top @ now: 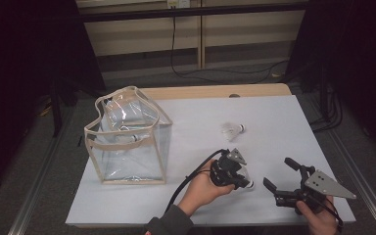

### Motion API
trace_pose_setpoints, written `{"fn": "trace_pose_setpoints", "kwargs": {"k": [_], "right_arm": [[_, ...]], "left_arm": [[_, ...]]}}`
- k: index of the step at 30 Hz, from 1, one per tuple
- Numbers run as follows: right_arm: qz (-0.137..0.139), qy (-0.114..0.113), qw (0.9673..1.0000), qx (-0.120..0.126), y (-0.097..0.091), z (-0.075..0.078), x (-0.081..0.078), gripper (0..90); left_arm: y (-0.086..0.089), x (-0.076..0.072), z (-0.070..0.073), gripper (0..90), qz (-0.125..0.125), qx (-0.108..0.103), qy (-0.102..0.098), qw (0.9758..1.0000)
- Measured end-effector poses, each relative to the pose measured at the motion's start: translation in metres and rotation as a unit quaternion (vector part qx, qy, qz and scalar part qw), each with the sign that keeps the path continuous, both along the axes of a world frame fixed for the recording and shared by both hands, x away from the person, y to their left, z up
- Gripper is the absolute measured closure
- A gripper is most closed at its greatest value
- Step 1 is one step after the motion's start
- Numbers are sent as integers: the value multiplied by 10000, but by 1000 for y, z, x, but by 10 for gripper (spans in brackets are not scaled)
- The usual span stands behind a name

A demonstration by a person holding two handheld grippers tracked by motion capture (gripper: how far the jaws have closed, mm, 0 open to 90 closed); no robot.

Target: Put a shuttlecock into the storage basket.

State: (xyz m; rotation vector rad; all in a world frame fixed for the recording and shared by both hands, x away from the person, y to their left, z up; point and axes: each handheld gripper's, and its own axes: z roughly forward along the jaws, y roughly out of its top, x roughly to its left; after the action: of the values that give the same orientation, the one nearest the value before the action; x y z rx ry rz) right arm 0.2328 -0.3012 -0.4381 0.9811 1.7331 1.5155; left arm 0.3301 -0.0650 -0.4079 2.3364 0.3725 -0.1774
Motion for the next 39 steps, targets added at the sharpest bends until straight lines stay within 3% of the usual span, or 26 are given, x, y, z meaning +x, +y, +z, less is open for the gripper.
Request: {"fn": "trace_pose_setpoints", "kwargs": {"k": [11,29,39], "right_arm": [[13,-8,10000,11,0,0,0,25],[17,-10,10000,19,0,0,0,24],[-2,-1,10000,36,0,1,-1,24]], "left_arm": [[-4,2,-6,883,-102,179,100,9997],[14,7,9,886,119,-99,332,9993],[24,10,16,889,173,-139,423,9989]]}}
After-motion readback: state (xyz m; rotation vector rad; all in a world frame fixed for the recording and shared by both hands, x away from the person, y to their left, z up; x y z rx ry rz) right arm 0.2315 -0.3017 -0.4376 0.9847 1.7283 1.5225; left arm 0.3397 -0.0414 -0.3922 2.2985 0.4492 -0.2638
